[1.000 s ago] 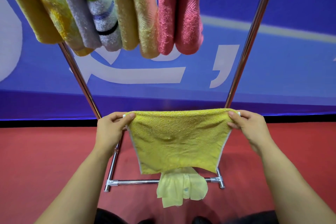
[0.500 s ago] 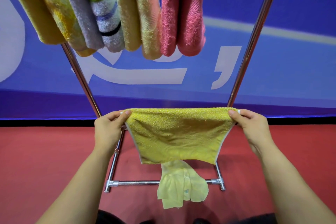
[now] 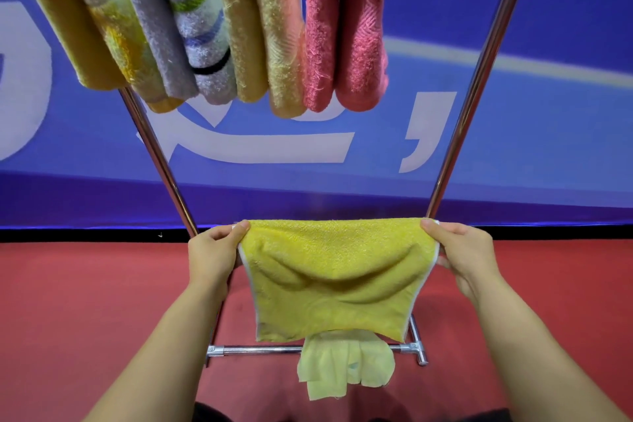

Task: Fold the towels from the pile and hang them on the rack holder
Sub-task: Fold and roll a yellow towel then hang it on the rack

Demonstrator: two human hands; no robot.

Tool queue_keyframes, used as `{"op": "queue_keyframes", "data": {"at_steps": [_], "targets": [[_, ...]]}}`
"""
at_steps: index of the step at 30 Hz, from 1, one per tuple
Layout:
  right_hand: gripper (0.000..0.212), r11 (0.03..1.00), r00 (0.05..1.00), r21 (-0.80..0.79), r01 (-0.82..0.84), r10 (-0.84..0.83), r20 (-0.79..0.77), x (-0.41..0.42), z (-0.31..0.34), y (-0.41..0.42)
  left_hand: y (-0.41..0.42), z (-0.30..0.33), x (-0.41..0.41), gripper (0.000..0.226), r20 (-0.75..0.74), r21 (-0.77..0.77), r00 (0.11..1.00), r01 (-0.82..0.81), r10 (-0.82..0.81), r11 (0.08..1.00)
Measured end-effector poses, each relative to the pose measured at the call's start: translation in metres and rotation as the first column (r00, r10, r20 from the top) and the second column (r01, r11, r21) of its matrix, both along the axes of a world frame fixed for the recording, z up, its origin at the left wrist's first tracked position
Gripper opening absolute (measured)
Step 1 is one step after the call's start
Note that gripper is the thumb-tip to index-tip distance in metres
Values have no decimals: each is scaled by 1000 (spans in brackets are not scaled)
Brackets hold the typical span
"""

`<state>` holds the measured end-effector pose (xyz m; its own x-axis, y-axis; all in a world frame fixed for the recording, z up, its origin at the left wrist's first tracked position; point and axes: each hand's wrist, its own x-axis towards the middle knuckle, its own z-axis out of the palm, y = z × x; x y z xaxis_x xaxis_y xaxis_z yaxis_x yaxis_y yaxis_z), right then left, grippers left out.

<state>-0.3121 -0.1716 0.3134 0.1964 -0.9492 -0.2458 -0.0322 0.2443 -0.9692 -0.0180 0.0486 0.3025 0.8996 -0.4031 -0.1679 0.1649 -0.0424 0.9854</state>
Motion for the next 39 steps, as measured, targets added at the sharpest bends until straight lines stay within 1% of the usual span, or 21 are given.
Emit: {"op": "queue_keyframes", "data": {"at_steps": [3,5,7,12,14,16,18,21,27,32,35,39], "targets": [[18,1000,1000,27,2,-3,12,13,3,7,-7,2,-12,18,-106,-45,994,-24,19,999],[19,999,1000,40,-13,12,19,24,3,11,-14,4,-20,19,-148,-78,989,-38,26,996],[20,1000,1000,10,-24,24,2,35,2,15,-23,4,-26,23,-163,-120,986,-37,18,992],[13,991,991,-63,-119,115,-64,62,6,28,-45,13,-52,12,-90,-138,992,76,-89,988],[18,983,984,-90,-159,151,-93,72,7,35,-55,15,-63,11,-38,-129,991,126,-132,984],[24,972,978,-125,-200,190,-90,80,6,39,-65,16,-72,12,-4,-116,986,166,-168,979],[21,958,971,-162,-236,223,-90,89,8,46,-73,16,-80,12,9,-113,981,196,-196,974],[10,947,970,-213,-240,225,-92,99,11,55,-81,18,-89,10,5,-128,978,209,-210,970],[10,940,972,-250,-233,226,-58,107,16,63,-86,25,-99,10,-42,-159,977,201,-210,967],[10,933,970,-265,-244,239,-52,104,23,68,-83,31,-102,9,-49,-184,969,230,-243,956],[9,920,961,-277,-276,273,-50,103,28,69,-81,36,-104,19,-64,-233,953,274,-296,933],[9,904,951,-305,-299,310,-13,97,29,68,-77,44,-105,41,-185,-294,897,338,-400,894]]}}
